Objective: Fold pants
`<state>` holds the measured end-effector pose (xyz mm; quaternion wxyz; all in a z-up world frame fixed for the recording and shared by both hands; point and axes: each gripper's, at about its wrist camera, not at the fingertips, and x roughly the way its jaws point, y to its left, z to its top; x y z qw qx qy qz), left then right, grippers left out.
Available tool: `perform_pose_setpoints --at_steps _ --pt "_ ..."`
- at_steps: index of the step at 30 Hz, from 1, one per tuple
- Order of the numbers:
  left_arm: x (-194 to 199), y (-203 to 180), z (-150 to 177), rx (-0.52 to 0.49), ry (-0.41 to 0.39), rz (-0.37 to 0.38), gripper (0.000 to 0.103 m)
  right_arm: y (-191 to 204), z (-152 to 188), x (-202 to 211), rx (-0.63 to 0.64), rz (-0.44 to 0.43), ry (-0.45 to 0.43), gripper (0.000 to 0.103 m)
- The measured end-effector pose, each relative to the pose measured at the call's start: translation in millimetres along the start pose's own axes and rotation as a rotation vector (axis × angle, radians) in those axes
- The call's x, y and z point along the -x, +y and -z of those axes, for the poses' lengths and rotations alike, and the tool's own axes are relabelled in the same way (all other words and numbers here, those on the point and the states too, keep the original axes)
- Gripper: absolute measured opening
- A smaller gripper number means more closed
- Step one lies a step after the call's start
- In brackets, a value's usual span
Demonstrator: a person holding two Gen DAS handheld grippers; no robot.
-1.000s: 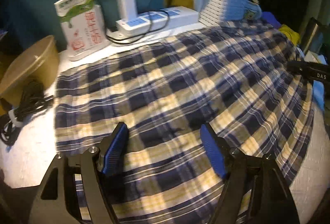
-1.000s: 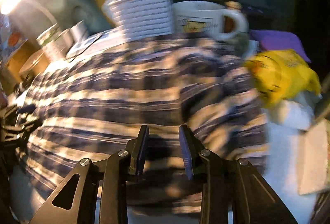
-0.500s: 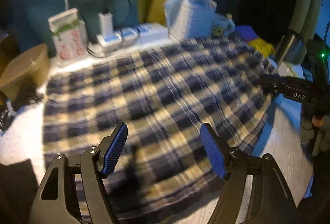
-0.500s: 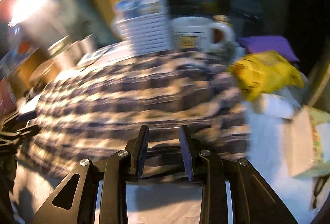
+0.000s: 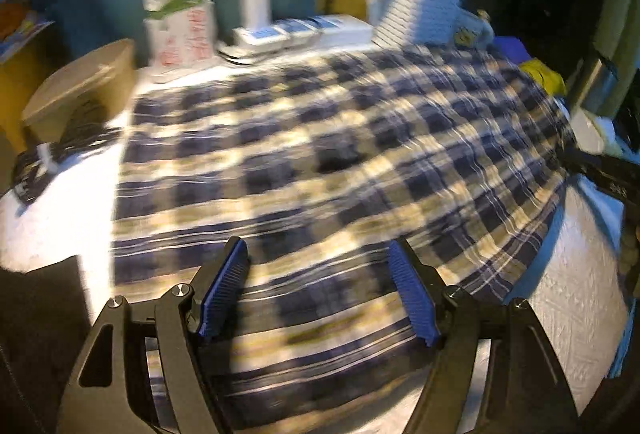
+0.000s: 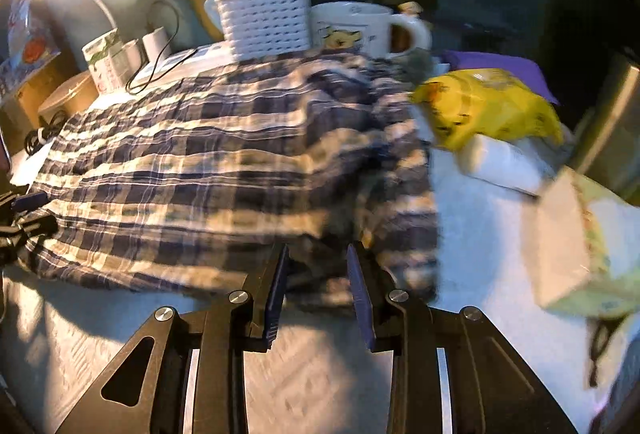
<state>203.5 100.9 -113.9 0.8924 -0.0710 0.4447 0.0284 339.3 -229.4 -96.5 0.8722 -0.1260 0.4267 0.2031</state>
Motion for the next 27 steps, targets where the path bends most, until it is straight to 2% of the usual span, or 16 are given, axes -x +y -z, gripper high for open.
perform_pose_setpoints --at_steps 3,5,6,7,9,12,17,20,24,27 --pt "9 20 0 0.063 -0.029 -0.013 0.073 -5 6 11 -0.03 -0.02 -0.006 0.035" --pt "11 31 -1 0.116 -0.035 -0.032 0.073 -9 9 18 -0.054 -0.048 -0.008 0.047" --pt "13 35 -1 0.134 -0.04 -0.037 0.073 -11 10 21 -0.066 -0.056 -0.011 0.073" --pt "17 39 -1 0.151 -0.052 -0.04 0.073 -15 12 26 -0.085 -0.042 -0.023 0.089" --pt "22 39 0 0.154 -0.066 -0.04 0.073 -18 14 34 -0.114 -0.051 -0.042 0.089" --pt "26 33 2 0.137 -0.071 -0.035 0.074 -26 17 39 -0.171 -0.119 -0.034 0.089" --pt "26 30 2 0.125 -0.067 -0.028 0.075 -33 24 22 -0.295 -0.205 0.016 0.089" --pt "30 32 1 0.12 -0.073 -0.037 0.075 -31 25 10 -0.368 -0.295 0.033 0.089" --pt "35 41 -1 0.131 -0.084 -0.062 0.076 -30 15 1 -0.4 -0.306 -0.006 0.089" --pt "36 48 -1 0.147 -0.085 -0.081 0.076 -43 4 -12 -0.49 -0.352 -0.038 0.089"
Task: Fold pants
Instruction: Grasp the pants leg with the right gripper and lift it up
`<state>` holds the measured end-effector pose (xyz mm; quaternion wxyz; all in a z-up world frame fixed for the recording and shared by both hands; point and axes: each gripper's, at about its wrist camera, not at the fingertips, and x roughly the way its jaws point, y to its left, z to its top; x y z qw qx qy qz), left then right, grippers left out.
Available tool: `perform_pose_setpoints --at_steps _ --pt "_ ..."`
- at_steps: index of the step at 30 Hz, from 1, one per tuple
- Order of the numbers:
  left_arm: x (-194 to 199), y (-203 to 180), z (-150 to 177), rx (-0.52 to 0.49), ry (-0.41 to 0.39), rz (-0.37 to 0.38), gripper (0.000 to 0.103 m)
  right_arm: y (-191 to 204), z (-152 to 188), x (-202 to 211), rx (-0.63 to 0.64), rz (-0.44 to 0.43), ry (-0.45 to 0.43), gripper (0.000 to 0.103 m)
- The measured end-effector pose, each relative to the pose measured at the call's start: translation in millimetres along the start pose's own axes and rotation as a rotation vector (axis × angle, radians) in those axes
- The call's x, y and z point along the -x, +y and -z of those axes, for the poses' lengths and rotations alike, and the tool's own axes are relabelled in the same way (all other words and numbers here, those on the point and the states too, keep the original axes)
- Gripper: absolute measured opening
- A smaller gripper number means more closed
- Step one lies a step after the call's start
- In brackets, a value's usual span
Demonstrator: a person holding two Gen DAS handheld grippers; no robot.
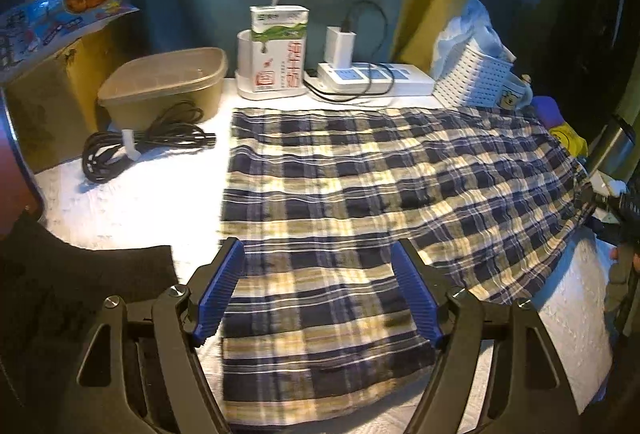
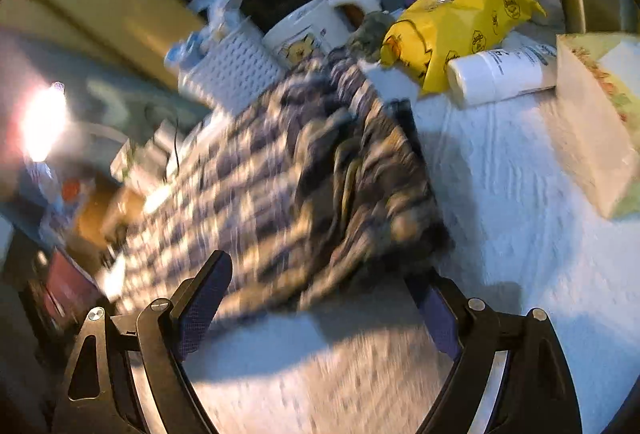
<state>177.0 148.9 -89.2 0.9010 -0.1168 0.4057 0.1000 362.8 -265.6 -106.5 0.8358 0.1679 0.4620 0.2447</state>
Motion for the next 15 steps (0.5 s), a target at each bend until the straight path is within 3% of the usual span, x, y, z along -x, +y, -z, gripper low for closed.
perform_pose_setpoints --at_steps 3,5,7,8,11,15 --pt "2 3 0 0.008 0.002 -0.017 0.076 -11 -18 -10 -0.088 -0.07 -0.052 0.089" --pt "4 2 0 0.005 0.001 -0.023 0.076 -13 -25 -15 -0.116 -0.058 -0.082 0.085" --pt "6 1 -1 0.004 -0.004 -0.026 0.076 -14 -31 -22 -0.131 -0.007 -0.087 0.05" --pt "7 0 -1 0.003 -0.006 -0.027 0.076 -17 -32 -26 -0.148 -0.012 -0.071 0.026" --pt "10 -3 -2 -0.001 -0.009 -0.032 0.076 -26 -32 -29 -0.182 -0.054 -0.061 0.02" --pt "11 -7 -3 -0.01 -0.008 -0.033 0.076 -23 -37 -9 -0.12 -0.062 -0.091 0.016"
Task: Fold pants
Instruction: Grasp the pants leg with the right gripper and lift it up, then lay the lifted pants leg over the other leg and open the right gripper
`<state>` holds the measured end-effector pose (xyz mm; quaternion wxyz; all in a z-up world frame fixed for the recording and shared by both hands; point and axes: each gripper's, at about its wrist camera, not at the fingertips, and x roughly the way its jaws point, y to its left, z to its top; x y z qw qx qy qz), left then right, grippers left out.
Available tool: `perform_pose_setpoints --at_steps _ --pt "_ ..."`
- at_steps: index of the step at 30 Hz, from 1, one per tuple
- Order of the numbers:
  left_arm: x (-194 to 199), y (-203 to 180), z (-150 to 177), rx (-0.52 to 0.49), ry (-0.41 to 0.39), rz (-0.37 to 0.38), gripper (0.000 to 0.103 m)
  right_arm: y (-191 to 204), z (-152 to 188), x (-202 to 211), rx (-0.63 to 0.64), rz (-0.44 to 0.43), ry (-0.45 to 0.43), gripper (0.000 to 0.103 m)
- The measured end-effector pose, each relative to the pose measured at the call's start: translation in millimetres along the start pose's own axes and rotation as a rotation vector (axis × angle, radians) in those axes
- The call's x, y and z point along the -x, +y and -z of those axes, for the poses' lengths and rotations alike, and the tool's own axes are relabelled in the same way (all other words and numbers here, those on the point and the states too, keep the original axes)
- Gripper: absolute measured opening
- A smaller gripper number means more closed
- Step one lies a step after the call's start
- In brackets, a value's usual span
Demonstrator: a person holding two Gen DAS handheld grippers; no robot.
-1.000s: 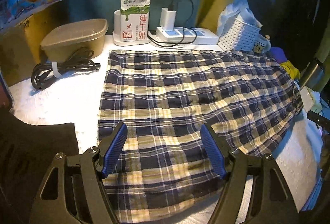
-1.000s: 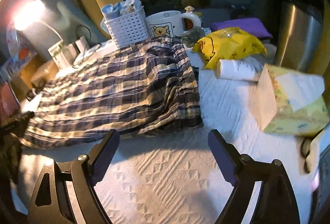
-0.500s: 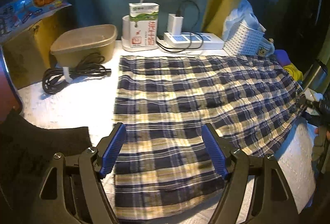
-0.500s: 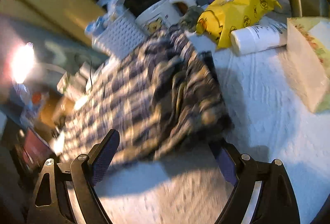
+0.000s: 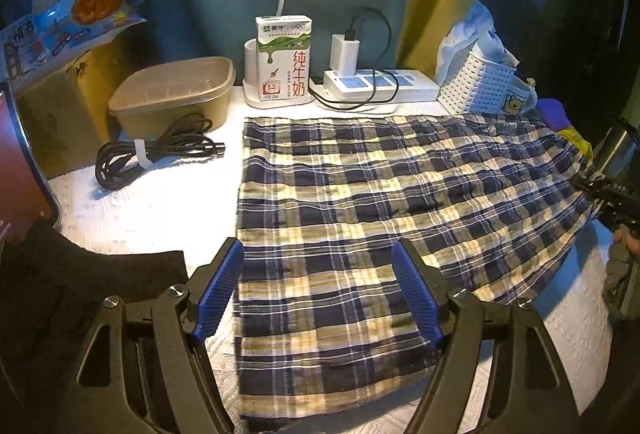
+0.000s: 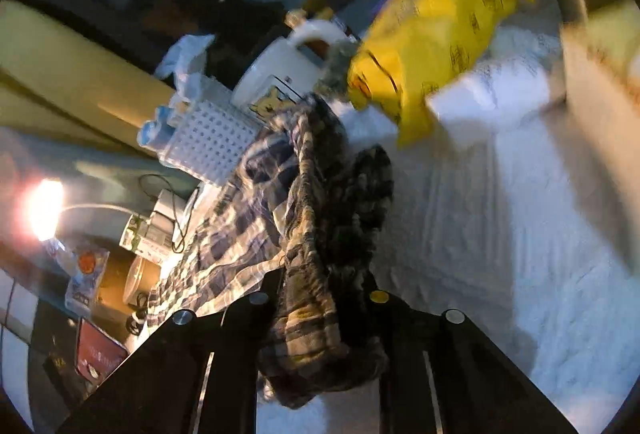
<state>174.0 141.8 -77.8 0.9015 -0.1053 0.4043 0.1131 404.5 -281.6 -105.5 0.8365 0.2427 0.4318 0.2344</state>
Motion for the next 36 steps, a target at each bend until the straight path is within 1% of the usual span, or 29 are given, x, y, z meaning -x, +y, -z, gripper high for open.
perform_pose_setpoints --at_steps 2,6,10,13,18,22,27,28,30,36 --pt "1 -2 -4 -0.011 -0.011 0.007 0.076 4 -6 15 0.044 0.015 -0.029 0.016" --pt "7 -11 -5 -0.028 -0.036 0.027 0.076 9 -23 55 0.089 0.027 -0.098 0.016" --pt "6 -15 -3 -0.033 -0.042 0.063 0.076 24 -33 89 0.184 0.086 -0.145 0.016" --pt "6 -13 -1 -0.029 -0.047 0.081 0.076 36 -38 104 0.228 0.103 -0.17 0.016" --pt "9 2 3 -0.01 -0.063 0.106 0.077 67 -39 108 0.289 0.102 -0.196 0.016" --pt "11 19 8 0.019 -0.075 0.128 0.077 112 -31 97 0.366 0.088 -0.197 0.016" --pt "18 39 14 0.057 -0.106 0.145 0.077 183 -11 76 0.522 0.091 -0.185 0.015" --pt "21 45 15 0.069 -0.115 0.152 0.077 200 -4 66 0.562 0.087 -0.17 0.016" --pt "23 52 17 0.076 -0.125 0.155 0.077 219 7 49 0.611 0.073 -0.14 0.015" --pt "24 73 27 0.122 -0.132 0.157 0.077 273 65 -34 0.765 0.045 0.031 0.015"
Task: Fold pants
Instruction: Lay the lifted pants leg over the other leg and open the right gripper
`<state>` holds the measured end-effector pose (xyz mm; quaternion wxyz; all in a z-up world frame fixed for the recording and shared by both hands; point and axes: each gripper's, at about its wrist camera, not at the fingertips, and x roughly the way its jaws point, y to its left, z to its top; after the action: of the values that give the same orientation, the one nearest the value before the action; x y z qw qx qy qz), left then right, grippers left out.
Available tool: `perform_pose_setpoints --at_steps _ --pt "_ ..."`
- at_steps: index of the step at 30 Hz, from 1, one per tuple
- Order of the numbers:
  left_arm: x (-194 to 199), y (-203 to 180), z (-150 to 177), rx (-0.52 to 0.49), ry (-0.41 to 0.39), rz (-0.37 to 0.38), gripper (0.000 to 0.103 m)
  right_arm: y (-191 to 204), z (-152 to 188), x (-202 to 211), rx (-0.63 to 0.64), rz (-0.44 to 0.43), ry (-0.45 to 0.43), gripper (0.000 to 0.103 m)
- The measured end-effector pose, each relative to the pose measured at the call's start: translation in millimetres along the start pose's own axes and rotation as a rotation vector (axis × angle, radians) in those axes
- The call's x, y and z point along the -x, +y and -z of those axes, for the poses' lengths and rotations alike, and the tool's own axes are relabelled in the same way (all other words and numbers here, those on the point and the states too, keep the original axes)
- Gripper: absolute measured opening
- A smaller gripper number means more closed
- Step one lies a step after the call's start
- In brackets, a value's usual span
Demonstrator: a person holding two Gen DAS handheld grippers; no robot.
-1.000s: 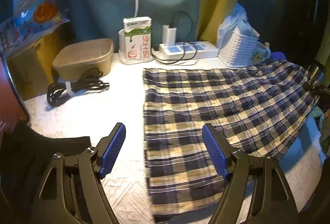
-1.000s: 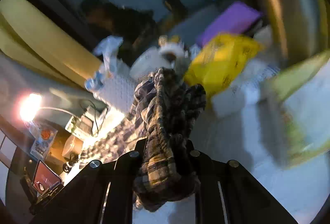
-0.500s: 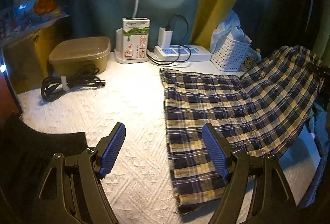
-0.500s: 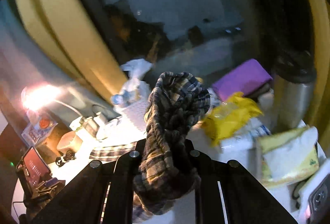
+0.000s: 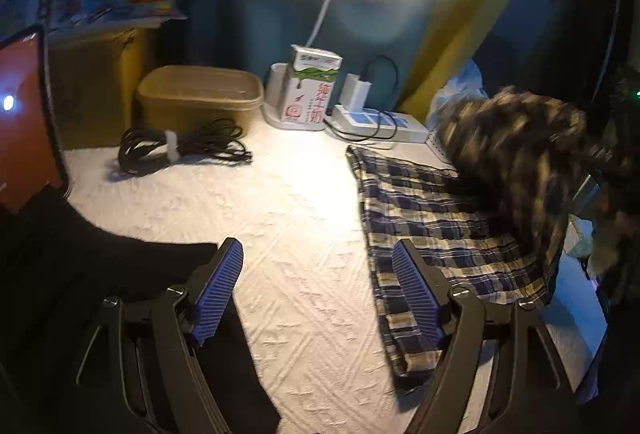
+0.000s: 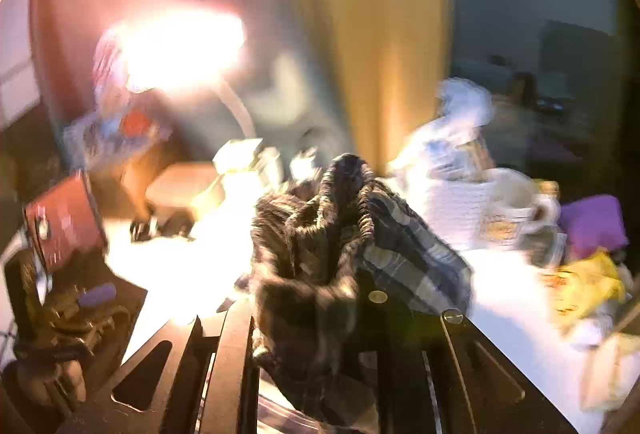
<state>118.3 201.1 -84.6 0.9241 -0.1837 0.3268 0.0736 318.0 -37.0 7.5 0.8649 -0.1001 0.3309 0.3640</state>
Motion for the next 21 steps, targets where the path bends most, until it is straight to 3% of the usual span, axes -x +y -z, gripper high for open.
perform_pose_setpoints --at_steps 6,9,11,12,13,17,21 --pt "-2 11 5 0.005 0.024 -0.017 0.078 58 34 -76 0.1 -0.048 0.174 0.016" --pt "-1 11 4 0.002 0.025 -0.025 0.078 75 50 -92 0.149 -0.051 0.237 0.018" --pt "-3 11 2 0.001 0.028 -0.029 0.078 88 62 -98 0.243 -0.056 0.282 0.041" --pt "-4 10 2 -0.001 0.029 -0.029 0.079 94 69 -98 0.285 -0.09 0.301 0.077" --pt "-6 7 0 -0.006 0.032 -0.03 0.079 97 72 -95 0.298 -0.124 0.302 0.103" --pt "-14 -6 -9 -0.036 0.037 -0.026 0.079 94 74 -69 0.311 -0.195 0.252 0.103" --pt "-21 -25 -22 -0.081 0.033 -0.014 0.079 68 62 -43 0.238 -0.182 0.17 0.103"
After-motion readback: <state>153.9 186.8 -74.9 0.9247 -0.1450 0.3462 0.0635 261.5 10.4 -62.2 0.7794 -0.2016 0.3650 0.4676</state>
